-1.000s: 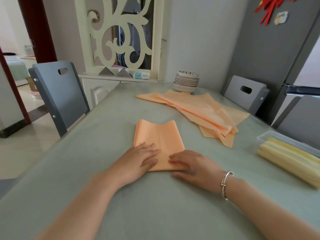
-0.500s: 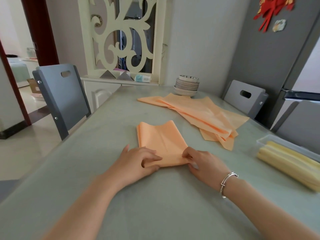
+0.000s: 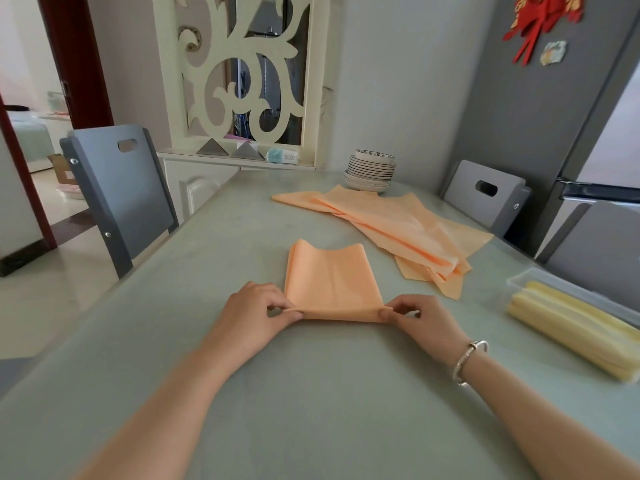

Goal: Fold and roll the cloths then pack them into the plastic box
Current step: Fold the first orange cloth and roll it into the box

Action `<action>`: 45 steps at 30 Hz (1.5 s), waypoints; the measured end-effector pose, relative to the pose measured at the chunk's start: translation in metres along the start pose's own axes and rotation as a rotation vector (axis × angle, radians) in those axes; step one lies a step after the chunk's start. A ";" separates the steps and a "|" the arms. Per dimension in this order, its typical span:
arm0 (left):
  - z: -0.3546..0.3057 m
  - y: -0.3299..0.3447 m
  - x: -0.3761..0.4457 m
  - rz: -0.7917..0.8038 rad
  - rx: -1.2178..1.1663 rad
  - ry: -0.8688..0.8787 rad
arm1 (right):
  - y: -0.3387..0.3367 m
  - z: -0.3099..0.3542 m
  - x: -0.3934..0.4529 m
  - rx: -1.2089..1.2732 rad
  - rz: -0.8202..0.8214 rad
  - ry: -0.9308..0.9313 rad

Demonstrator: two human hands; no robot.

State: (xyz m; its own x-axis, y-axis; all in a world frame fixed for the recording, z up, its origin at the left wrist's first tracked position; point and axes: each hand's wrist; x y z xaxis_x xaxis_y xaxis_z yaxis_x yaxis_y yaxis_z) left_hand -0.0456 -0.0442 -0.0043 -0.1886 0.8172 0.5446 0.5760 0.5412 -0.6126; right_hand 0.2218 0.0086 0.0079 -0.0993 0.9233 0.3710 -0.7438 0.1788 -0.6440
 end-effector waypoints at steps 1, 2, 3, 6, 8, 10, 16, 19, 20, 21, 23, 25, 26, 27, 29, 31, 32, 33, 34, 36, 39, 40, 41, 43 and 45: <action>0.000 -0.001 0.000 -0.013 -0.039 -0.068 | 0.000 -0.001 0.001 0.019 -0.004 0.033; 0.000 -0.001 0.000 -0.023 -0.075 -0.136 | 0.001 -0.001 0.003 0.029 -0.011 0.058; 0.000 -0.001 0.001 -0.033 -0.107 -0.197 | 0.002 -0.001 0.004 0.033 -0.019 0.073; 0.002 0.002 0.003 -0.060 -0.164 -0.330 | 0.007 0.000 0.008 0.007 -0.032 0.104; 0.001 0.007 0.005 -0.097 -0.157 -0.383 | 0.010 -0.001 0.010 -0.030 -0.037 0.127; -0.003 0.009 0.006 -0.113 -0.069 -0.401 | 0.013 0.001 0.010 -0.065 -0.047 0.140; -0.014 0.017 0.006 -0.116 0.124 -0.388 | 0.020 0.011 0.007 -0.206 -0.058 0.069; -0.015 0.021 0.004 -0.155 0.206 -0.277 | 0.022 0.013 0.003 -0.312 -0.087 -0.054; -0.014 0.022 0.003 -0.176 0.245 -0.221 | 0.023 0.014 0.003 -0.360 -0.112 -0.122; -0.014 0.023 0.002 -0.202 0.276 -0.150 | 0.023 0.015 0.002 -0.406 -0.136 -0.207; -0.016 0.025 0.002 -0.232 0.313 0.027 | 0.023 0.015 0.001 -0.463 -0.154 -0.399; -0.018 0.026 0.003 -0.214 0.318 0.146 | 0.023 0.015 0.000 -0.484 -0.123 -0.515; -0.018 0.026 0.003 -0.205 0.319 0.175 | 0.022 0.014 0.001 -0.492 -0.104 -0.533; -0.017 0.025 0.003 -0.202 0.324 0.193 | 0.021 0.013 0.001 -0.499 -0.089 -0.536; -0.015 0.022 0.001 -0.218 0.344 0.224 | 0.015 0.010 0.000 -0.481 -0.071 -0.534; -0.012 0.018 -0.001 -0.213 0.344 0.224 | 0.010 0.008 -0.003 -0.450 -0.048 -0.528; -0.013 0.017 -0.001 -0.196 0.344 0.212 | 0.007 0.008 -0.003 -0.447 -0.028 -0.526; -0.013 0.015 -0.002 -0.174 0.343 0.199 | 0.006 0.008 -0.004 -0.444 -0.012 -0.518; -0.015 0.013 -0.002 -0.153 0.345 0.188 | 0.006 0.009 -0.004 -0.437 -0.004 -0.500; -0.017 0.009 -0.002 -0.109 0.366 0.165 | 0.008 0.010 -0.002 -0.416 -0.009 -0.446; -0.018 0.005 -0.002 -0.095 0.407 0.121 | 0.013 0.009 0.002 -0.321 -0.054 -0.322; -0.017 0.005 -0.002 -0.117 0.388 0.090 | 0.013 0.008 0.003 -0.254 -0.074 -0.244; -0.016 0.004 -0.001 -0.146 0.337 0.039 | 0.012 0.006 0.004 -0.175 -0.090 -0.152; -0.014 0.004 -0.001 -0.164 0.164 -0.105 | 0.009 0.002 0.007 -0.036 -0.098 0.012; -0.011 0.005 0.000 -0.132 0.010 -0.228 | 0.008 -0.001 0.008 0.034 -0.088 0.085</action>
State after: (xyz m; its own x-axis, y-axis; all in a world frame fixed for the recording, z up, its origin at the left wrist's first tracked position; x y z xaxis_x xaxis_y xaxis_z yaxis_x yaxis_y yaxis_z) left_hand -0.0341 -0.0435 -0.0007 -0.4367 0.7623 0.4777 0.5270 0.6471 -0.5509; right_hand 0.2153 0.0177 0.0050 0.0226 0.9305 0.3656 -0.7694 0.2497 -0.5880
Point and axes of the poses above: each hand's wrist, its own x-axis towards the middle knuckle, its own y-axis out of the palm, z = x × y, and after that the axes turned 15 degrees about -z, right-handed
